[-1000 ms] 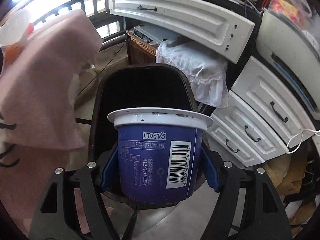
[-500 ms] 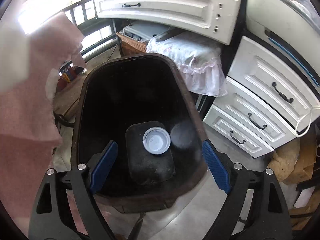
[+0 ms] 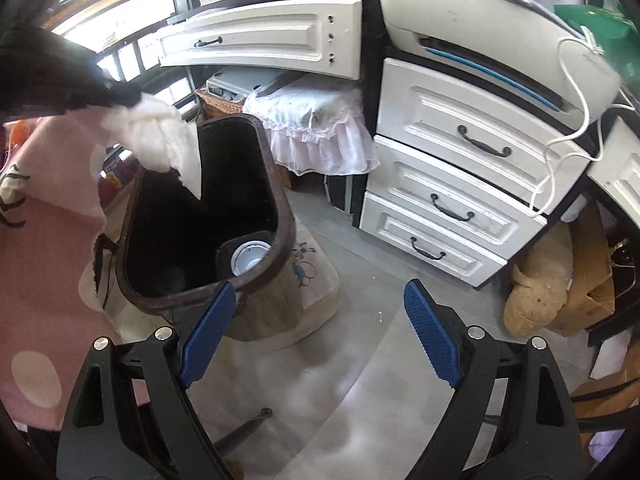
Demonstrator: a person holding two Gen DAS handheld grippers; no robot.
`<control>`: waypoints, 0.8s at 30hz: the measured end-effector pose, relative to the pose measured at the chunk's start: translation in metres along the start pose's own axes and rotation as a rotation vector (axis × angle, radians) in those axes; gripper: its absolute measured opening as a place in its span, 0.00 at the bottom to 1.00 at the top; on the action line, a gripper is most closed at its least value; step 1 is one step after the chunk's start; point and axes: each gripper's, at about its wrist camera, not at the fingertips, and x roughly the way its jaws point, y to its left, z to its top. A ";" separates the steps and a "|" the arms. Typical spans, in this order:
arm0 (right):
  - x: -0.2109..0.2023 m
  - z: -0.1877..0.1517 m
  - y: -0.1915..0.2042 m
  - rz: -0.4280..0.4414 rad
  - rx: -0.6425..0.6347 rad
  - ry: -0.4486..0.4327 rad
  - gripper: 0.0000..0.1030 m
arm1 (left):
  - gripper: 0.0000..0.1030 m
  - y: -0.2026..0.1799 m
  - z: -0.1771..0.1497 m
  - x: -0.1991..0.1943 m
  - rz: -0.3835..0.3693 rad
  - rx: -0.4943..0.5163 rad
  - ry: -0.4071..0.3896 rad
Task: Collect trash
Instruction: 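Open the right tool over the black bin to drop the cup, then move the right tool back from the bin to the table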
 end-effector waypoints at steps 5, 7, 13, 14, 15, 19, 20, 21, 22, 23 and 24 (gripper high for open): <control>-0.013 -0.012 -0.014 -0.014 0.028 -0.023 0.83 | 0.09 -0.004 -0.002 0.030 0.042 -0.009 0.061; -0.017 -0.013 -0.017 -0.023 0.024 -0.034 0.83 | 0.34 -0.004 -0.003 0.040 0.061 -0.012 0.091; -0.028 -0.016 -0.025 -0.026 0.056 -0.057 0.83 | 0.70 -0.010 -0.003 0.031 0.031 -0.001 0.056; -0.029 -0.016 -0.025 -0.030 0.062 -0.063 0.83 | 0.70 -0.013 -0.003 0.024 0.027 0.012 0.041; -0.031 -0.016 -0.024 -0.036 0.064 -0.071 0.83 | 0.71 -0.016 -0.003 0.016 0.020 0.028 0.016; -0.039 -0.018 -0.019 -0.052 0.063 -0.097 0.83 | 0.80 -0.020 -0.010 -0.027 0.014 0.079 -0.103; -0.040 -0.017 -0.018 -0.052 0.062 -0.099 0.83 | 0.81 -0.020 -0.013 -0.038 0.017 0.094 -0.135; -0.041 -0.016 -0.016 -0.051 0.057 -0.099 0.83 | 0.83 -0.020 -0.017 -0.050 0.024 0.110 -0.168; -0.042 -0.015 -0.013 -0.051 0.053 -0.099 0.83 | 0.86 -0.020 -0.022 -0.062 0.035 0.126 -0.197; -0.044 -0.014 -0.011 -0.048 0.051 -0.103 0.83 | 0.87 -0.017 -0.027 -0.074 0.045 0.135 -0.222; -0.046 -0.013 -0.007 -0.039 0.047 -0.107 0.83 | 0.89 -0.014 -0.032 -0.084 0.051 0.138 -0.243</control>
